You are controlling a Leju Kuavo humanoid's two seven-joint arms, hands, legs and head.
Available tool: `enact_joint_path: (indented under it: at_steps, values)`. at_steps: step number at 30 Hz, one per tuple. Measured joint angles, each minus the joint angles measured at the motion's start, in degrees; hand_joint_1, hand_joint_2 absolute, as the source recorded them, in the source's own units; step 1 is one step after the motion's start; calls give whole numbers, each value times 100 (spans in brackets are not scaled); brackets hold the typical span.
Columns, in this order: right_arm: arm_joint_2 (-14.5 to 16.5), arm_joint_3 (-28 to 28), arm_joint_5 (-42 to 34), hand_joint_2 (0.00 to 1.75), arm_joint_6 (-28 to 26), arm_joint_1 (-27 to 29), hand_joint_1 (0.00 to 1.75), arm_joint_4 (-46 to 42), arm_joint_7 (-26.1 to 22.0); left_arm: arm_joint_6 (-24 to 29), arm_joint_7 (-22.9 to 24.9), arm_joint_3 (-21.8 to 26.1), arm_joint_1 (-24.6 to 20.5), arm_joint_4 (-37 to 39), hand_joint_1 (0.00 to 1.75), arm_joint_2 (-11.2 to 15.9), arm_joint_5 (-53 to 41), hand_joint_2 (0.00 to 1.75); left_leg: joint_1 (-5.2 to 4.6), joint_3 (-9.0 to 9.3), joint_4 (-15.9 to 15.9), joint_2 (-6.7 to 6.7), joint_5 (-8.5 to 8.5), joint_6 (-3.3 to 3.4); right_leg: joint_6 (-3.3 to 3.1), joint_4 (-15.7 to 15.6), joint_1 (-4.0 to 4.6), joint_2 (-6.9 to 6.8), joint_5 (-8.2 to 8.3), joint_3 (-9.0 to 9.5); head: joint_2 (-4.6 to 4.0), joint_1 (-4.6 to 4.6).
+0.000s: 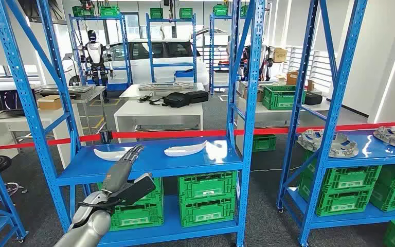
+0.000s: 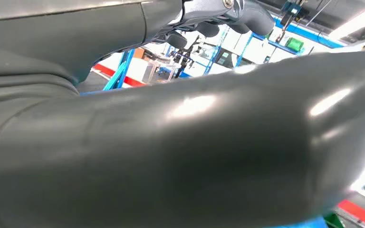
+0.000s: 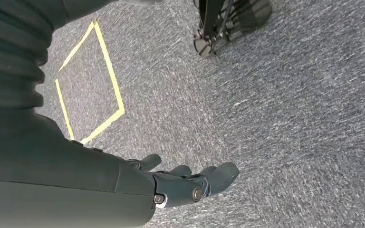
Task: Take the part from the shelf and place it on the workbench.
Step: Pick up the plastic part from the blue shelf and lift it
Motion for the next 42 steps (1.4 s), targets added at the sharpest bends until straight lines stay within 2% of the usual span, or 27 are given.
enact_joint_path:
  at_steps: [1,2,4,5,8,10,11,13,14,15,16,18,19,20,21,24,28,32,42]
  values:
    - [0,0,3,175,1,0,0,0,-2,4,1,0,2,-1,0,2,0,0,4,0,16,-2,-11,-9,0,-227,-2,-1,126,108,0,1]
    - [0,0,6,131,1,-1,0,0,-4,8,2,0,2,-2,0,4,0,0,7,-1,37,-4,-26,-21,-1,-474,-4,-3,241,233,-1,3]
    - [0,0,18,44,4,-8,0,1,-14,22,14,0,5,-9,0,16,-1,0,-5,-19,115,-11,-83,-77,-31,-1156,-3,-5,485,574,-1,7]
    - [0,0,22,0,7,-11,0,1,-18,26,22,0,5,-13,0,23,-1,0,-14,-28,141,-14,-104,-107,-56,-1330,1,-3,517,664,-1,7]
    - [3,-1,32,0,18,-13,0,0,-26,33,42,0,7,-30,0,38,-2,0,-22,-39,145,-15,-118,-184,-150,-1388,8,1,520,692,-1,5]
    - [7,-2,39,0,24,-16,0,0,-42,37,48,0,1,-45,0,51,-3,0,-10,-122,327,-10,-248,-256,-214,-1409,-16,-1,538,706,0,-3]
    - [9,-2,40,0,26,-16,0,0,-49,38,52,0,0,-50,0,58,-3,0,3,-241,584,-6,-396,-295,-236,-1417,-28,-2,542,711,0,-9]
    - [9,-2,41,0,27,-11,0,0,-56,38,57,0,19,-48,0,69,-4,0,32,-592,1331,-3,-746,-355,-255,-1416,-32,-1,537,711,-1,-16]
    - [9,-2,43,0,28,-8,0,0,-57,38,59,0,40,-46,0,74,-4,0,46,-742,1639,-2,-847,-372,-257,-1416,-33,-2,534,711,-1,-18]
    - [9,-2,45,0,31,-7,0,0,-60,38,61,0,60,-45,0,79,-4,0,57,-806,1763,-1,-842,-378,-256,-1415,-34,-3,533,711,-1,-18]
    - [9,-2,49,0,36,-7,0,0,-66,38,63,0,71,-46,0,84,-4,0,64,-767,1674,-1,-735,-376,-254,-1415,-35,-3,532,714,-1,-19]
    - [9,-2,55,0,54,-11,0,0,-83,38,64,0,67,-59,0,91,-4,0,67,-400,924,1,-358,-346,-240,-1414,-39,-3,529,725,-1,-21]
    - [8,-2,56,0,62,-15,0,0,-90,38,64,0,56,-67,0,92,-4,0,54,-200,540,2,-229,-323,-217,-1412,-33,-1,525,726,-1,-21]
    - [7,-2,57,0,67,-17,0,0,-95,38,66,0,46,-75,0,91,-4,0,50,-53,251,1,-146,-305,-196,-1406,-20,1,519,722,-1,-20]
    - [3,-2,57,0,67,-19,0,0,-96,38,69,0,39,-79,0,85,-4,0,46,16,114,0,-129,-300,-189,-1403,-8,3,517,716,-1,-18]
    - [-4,-2,48,0,78,-17,0,0,-103,35,97,0,38,-81,0,55,-11,0,37,23,92,-12,-112,-289,-195,-1437,3,3,540,725,-1,-8]
    - [-7,-16,-1,0,192,-31,0,0,-197,13,124,0,36,-81,0,-19,-33,0,31,20,92,-25,-112,-227,-140,-1512,1,-5,574,765,-1,-3]
    - [-11,-38,-22,0,339,-30,0,0,-281,2,139,0,32,-81,0,-72,-44,0,23,19,93,-18,-114,-194,-89,-1542,-6,0,593,776,-1,0]
    - [-18,-44,9,0,453,-32,0,0,-297,-10,185,0,0,-78,0,-122,-46,0,18,21,89,-17,-110,-185,-66,-1545,-8,1,597,776,-1,0]
